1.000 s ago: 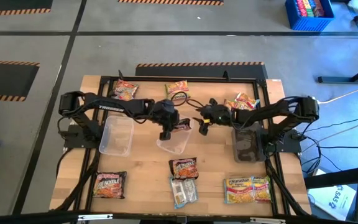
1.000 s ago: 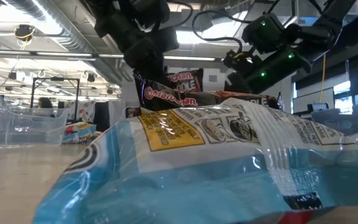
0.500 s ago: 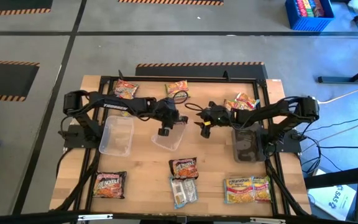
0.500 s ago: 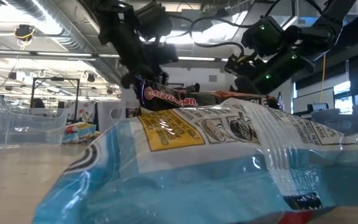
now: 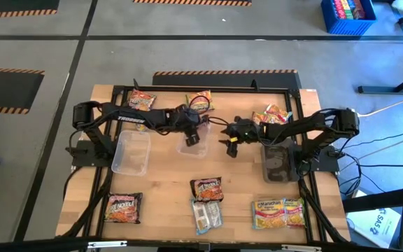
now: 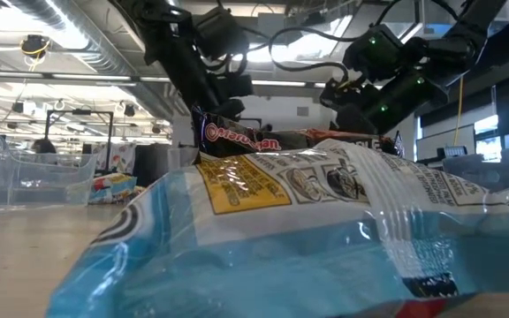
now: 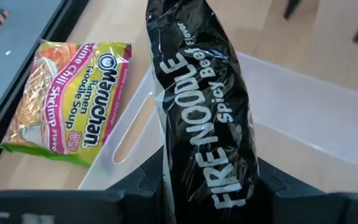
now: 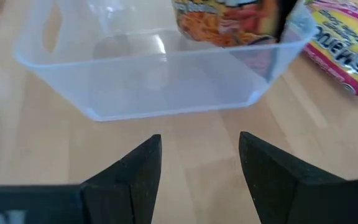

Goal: Sort Maruchan noodles
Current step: Put the black noodle pack into the right transparent bin

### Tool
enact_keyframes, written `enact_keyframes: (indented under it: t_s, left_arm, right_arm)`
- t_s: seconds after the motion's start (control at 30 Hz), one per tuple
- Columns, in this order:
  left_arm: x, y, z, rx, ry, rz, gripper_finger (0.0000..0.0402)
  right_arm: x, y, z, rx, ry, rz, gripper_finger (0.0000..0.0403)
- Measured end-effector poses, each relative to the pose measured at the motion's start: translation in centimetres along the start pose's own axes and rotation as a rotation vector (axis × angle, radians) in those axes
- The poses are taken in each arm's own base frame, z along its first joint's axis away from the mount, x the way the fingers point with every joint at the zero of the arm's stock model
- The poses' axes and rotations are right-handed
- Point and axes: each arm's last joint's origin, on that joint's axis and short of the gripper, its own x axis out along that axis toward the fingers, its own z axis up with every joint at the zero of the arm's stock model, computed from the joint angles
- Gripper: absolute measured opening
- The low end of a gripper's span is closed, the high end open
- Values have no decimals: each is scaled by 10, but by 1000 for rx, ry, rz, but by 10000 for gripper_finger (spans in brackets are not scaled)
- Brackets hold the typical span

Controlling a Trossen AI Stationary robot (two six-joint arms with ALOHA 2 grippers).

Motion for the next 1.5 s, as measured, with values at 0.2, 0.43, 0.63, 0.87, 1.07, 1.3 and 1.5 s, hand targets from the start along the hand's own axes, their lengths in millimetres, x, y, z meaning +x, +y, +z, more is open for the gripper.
enact_keyframes:
  t_s: [0.2,0.43,0.63,0.87,1.07,1.3,1.5]
  left_arm:
    - [0,0,4,-43,-42,-8,123]
    - [2,5,5,108,-46,-32,123]
    - [5,17,5,77,-39,-36,123]
    - [5,18,5,76,-37,-38,123]
    - [5,18,4,79,-35,-38,123]
    - [5,16,4,128,-36,-95,123]
    - [4,14,4,187,-43,-148,123]
  right_arm:
    - [0,1,3,-10,-35,25,198]
    - [-2,24,22,-121,-176,137,198]
    - [10,41,55,-153,-143,59,198]
    - [35,47,74,-163,151,4,198]
    - [36,47,81,-213,289,1,198]
    - [28,45,82,-311,420,-17,198]
    - [24,45,88,-363,428,-30,198]
